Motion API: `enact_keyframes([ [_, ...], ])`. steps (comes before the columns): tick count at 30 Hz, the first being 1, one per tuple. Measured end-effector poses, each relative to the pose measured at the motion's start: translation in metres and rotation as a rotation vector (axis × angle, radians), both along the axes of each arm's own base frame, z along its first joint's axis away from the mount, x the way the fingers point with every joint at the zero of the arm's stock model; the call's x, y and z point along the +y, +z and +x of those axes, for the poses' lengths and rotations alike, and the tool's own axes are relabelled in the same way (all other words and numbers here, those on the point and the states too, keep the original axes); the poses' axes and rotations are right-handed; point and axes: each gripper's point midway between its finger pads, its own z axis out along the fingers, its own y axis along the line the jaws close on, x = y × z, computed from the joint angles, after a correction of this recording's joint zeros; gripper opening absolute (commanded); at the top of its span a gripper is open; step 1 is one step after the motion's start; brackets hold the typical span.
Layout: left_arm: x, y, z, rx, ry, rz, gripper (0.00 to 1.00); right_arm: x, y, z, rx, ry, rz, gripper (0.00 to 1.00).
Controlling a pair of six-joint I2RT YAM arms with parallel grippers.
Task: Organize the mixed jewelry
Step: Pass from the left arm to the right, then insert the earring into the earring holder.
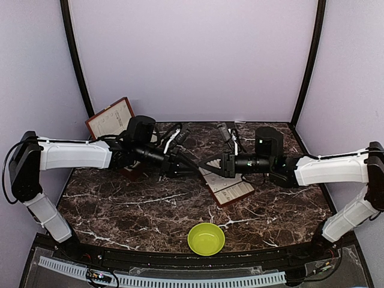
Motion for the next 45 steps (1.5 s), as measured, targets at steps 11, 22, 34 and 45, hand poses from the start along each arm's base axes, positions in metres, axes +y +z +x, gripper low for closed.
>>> enact_keyframes([
  [11,0.001,-0.005,0.016,-0.057,0.088,0.034,0.51,-0.045,-0.006,0.04,-0.007,-0.191,-0.048,0.14],
  [22,0.013,0.002,0.045,-0.135,0.259,0.078,0.55,-0.124,-0.057,0.087,0.062,-0.404,-0.161,0.14],
  [34,0.053,0.007,0.096,-0.127,0.48,0.116,0.59,-0.163,-0.11,0.088,0.16,-0.473,-0.257,0.15],
  [45,0.059,0.008,0.101,-0.109,0.509,0.121,0.58,-0.156,-0.148,0.086,0.251,-0.419,-0.286,0.15],
])
